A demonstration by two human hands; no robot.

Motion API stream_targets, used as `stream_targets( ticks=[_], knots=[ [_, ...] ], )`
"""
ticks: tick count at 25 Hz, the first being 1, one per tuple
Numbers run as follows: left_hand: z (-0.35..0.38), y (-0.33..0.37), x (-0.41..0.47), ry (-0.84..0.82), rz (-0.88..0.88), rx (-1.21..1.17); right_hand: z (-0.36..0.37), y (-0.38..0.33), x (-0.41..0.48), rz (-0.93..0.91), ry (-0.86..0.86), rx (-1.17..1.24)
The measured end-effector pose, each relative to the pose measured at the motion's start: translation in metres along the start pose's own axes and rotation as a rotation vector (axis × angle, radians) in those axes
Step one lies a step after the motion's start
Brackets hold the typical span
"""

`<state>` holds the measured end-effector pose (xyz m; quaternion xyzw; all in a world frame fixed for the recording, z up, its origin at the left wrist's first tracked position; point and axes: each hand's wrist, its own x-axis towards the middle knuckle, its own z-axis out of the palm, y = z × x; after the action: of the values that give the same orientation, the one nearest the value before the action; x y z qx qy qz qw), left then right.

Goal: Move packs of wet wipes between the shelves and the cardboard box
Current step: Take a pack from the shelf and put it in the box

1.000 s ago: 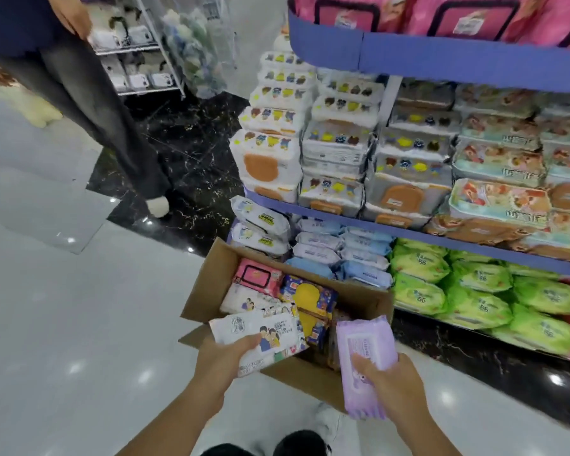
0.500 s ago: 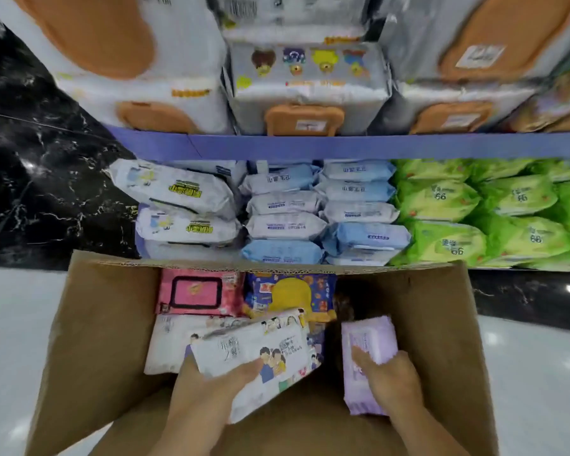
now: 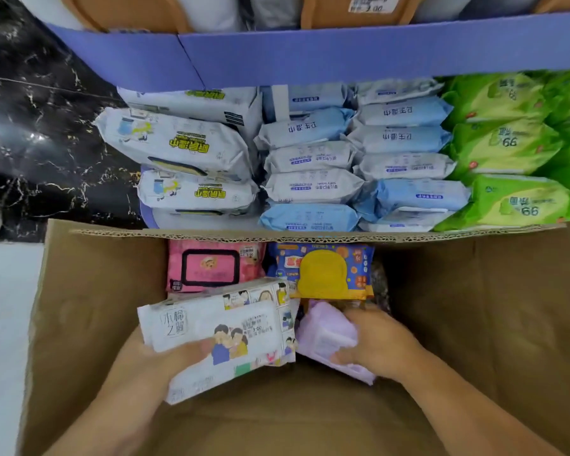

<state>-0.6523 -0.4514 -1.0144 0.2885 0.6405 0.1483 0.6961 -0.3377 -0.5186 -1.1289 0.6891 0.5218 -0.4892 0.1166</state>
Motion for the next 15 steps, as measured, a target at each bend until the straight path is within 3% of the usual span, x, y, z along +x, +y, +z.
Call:
stream_targets(
  ticks=[2, 3, 5, 6, 11, 13, 15],
  knots=[
    [0.01, 0.0, 0.002, -0.031, -0.022, -0.018, 0.018, -0.01, 0.003, 0.059, 0.213, -0.064],
    [0.01, -0.003, 0.004, -0.02, -0.028, -0.031, 0.027, -0.013, 0.001, 0.18, 0.311, -0.017],
    [0.012, -0.006, 0.006, -0.013, -0.021, -0.049, 0.048, -0.011, -0.003, 0.504, 0.385, 0.44],
    [0.013, -0.006, 0.007, -0.02, -0.023, -0.056, 0.055, -0.011, -0.004, 0.552, 0.362, 0.649],
    [0.023, -0.004, 0.011, -0.029, -0.009, -0.022, 0.057, -0.017, -0.009, 0.33, 0.251, 0.735],
    [0.032, -0.001, 0.01, -0.037, -0.008, -0.017, 0.049, -0.012, -0.024, 0.312, 0.264, 0.852],
    [0.043, 0.002, 0.005, -0.069, -0.014, 0.008, 0.035, -0.005, -0.049, 0.424, 0.362, 0.97]
  ],
)
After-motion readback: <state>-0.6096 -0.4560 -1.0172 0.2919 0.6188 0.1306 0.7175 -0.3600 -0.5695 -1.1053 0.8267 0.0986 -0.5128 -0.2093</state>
